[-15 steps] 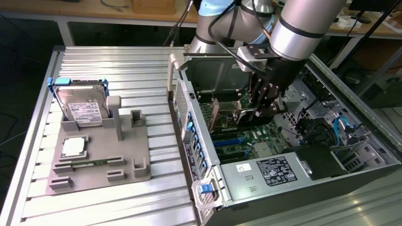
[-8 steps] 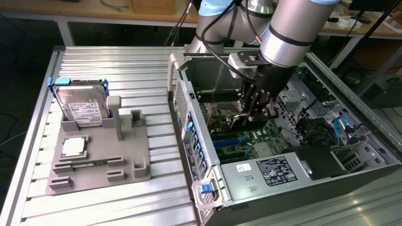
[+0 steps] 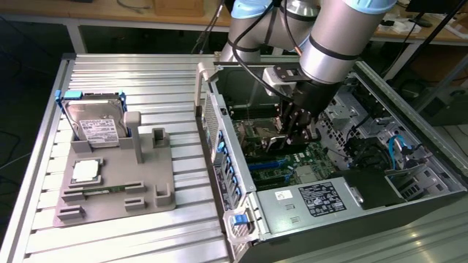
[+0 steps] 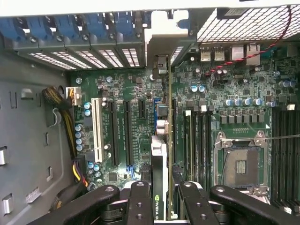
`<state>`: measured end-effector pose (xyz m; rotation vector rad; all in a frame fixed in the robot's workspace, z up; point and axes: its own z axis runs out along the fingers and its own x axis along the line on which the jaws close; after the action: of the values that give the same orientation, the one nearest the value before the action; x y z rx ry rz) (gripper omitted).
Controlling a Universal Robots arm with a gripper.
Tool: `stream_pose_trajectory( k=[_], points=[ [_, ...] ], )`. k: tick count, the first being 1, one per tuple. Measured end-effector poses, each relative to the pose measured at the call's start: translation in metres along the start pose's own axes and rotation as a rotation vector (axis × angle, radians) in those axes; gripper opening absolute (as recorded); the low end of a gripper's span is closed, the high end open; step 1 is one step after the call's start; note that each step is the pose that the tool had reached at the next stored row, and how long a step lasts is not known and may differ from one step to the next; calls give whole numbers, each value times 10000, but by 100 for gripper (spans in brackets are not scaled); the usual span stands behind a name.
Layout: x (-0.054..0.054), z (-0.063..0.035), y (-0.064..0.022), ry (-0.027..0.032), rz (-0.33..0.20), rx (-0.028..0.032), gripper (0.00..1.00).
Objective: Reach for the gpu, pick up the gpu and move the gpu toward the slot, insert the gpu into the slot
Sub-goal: 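Insert the gpu into the slot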
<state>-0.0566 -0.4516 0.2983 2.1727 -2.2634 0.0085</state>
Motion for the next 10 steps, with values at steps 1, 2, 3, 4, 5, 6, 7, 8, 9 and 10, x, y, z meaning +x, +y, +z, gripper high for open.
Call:
stream_pose_trajectory(
  k=[1, 2, 3, 4, 5, 6, 7, 8, 9, 10],
  points=[
    [0, 12, -3, 0, 0, -6, 27],
    [0, 22, -4, -1, -3, -13, 27],
    [-1, 31, -4, 0, -14, -19, 27],
    [-1, 37, -5, 1, -31, -23, 27],
    [-1, 43, -5, 0, -62, -27, 27],
    [-1, 49, -5, 0, -108, -32, 27],
    [-1, 56, -5, 3, -181, -40, 27],
    [-1, 62, -5, 5, -257, -47, 27],
    [-1, 67, -5, 7, -352, -54, 27],
    [-1, 72, -5, 10, -420, -60, 27]
  ],
)
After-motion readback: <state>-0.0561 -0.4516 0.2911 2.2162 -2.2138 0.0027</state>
